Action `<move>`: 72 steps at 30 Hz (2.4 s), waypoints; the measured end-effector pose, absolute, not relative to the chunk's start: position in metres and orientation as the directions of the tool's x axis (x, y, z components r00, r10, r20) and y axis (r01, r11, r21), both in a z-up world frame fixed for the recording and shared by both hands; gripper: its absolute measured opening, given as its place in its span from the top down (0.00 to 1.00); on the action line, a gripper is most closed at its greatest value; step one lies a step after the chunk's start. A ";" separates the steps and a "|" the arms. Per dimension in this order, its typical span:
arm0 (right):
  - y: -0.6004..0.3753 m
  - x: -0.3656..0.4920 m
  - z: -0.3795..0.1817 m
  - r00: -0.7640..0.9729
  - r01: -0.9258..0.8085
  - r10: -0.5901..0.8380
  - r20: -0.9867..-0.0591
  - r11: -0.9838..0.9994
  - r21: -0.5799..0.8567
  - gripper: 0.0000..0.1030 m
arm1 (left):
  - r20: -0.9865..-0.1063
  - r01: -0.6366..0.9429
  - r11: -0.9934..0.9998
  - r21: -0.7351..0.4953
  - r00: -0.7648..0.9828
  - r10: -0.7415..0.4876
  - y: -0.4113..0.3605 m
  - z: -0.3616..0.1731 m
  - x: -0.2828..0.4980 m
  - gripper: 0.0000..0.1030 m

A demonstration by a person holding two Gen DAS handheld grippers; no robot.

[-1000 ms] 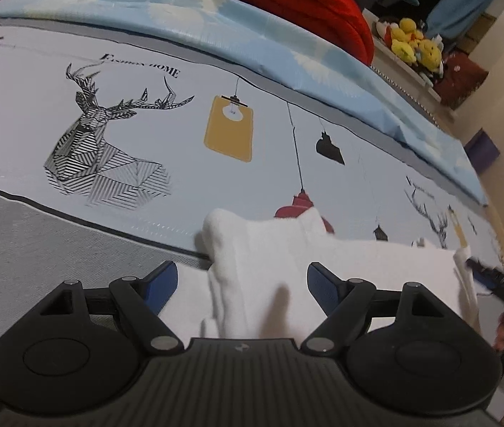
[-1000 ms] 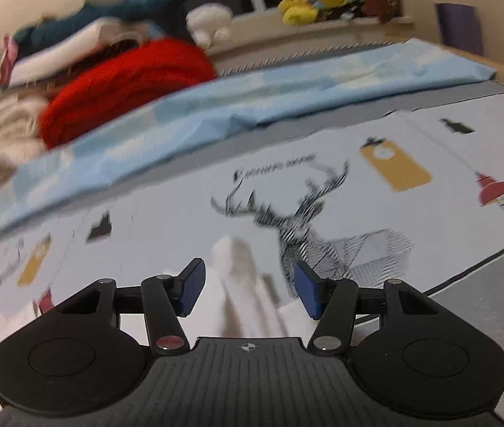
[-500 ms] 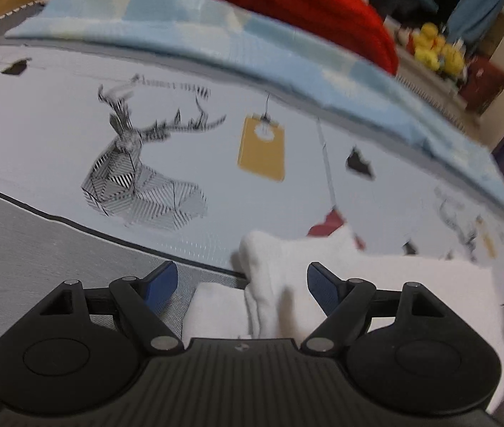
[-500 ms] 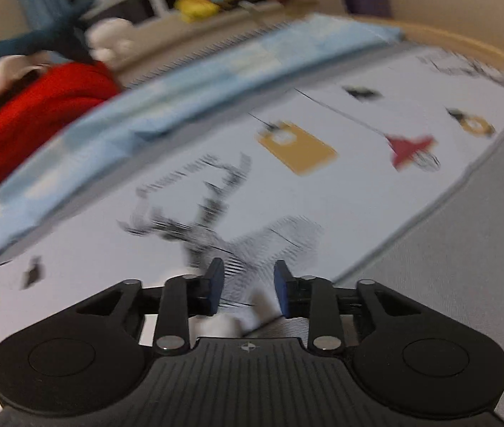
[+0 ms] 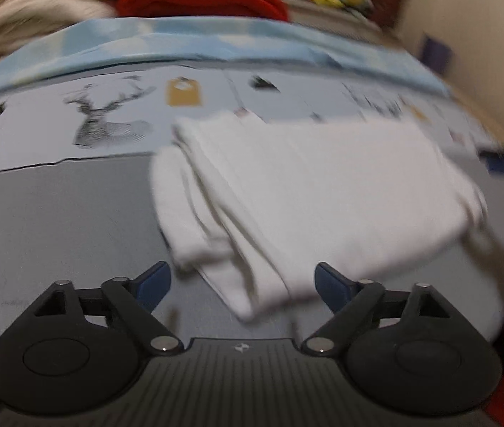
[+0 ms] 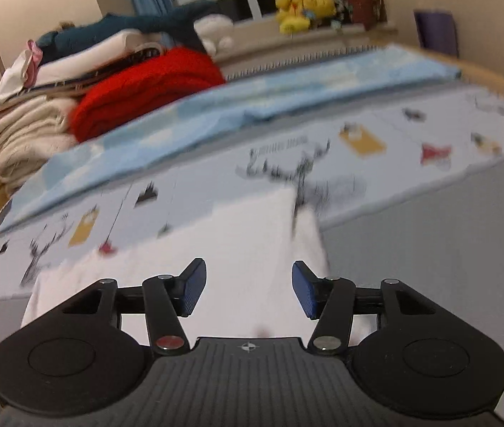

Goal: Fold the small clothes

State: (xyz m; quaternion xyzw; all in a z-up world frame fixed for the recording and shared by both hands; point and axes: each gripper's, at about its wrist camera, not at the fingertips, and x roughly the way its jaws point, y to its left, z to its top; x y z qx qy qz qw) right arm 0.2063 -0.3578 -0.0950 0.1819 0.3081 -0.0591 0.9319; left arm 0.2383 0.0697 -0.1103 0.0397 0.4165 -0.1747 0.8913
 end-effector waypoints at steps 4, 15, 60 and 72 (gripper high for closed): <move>-0.353 0.198 -0.108 0.763 0.250 -0.033 -0.645 0.936 0.249 0.46 | -0.787 0.399 0.917 -0.018 0.560 -0.259 0.056 -0.131 0.225 0.24; -0.389 0.199 -0.154 0.624 0.343 -0.053 -0.780 0.915 0.212 0.32 | -0.766 0.414 0.910 -0.003 0.584 -0.268 0.047 -0.143 0.240 0.66; -0.241 0.173 -0.141 0.779 -0.093 0.016 -0.627 0.992 -0.091 0.30 | -0.791 0.057 0.998 -0.012 0.611 -0.045 0.101 -0.122 0.258 0.09; -0.206 0.172 -0.148 0.771 -0.234 0.091 -0.630 0.961 -0.148 0.29 | -0.820 0.030 0.998 0.049 0.571 0.023 0.100 -0.128 0.270 0.09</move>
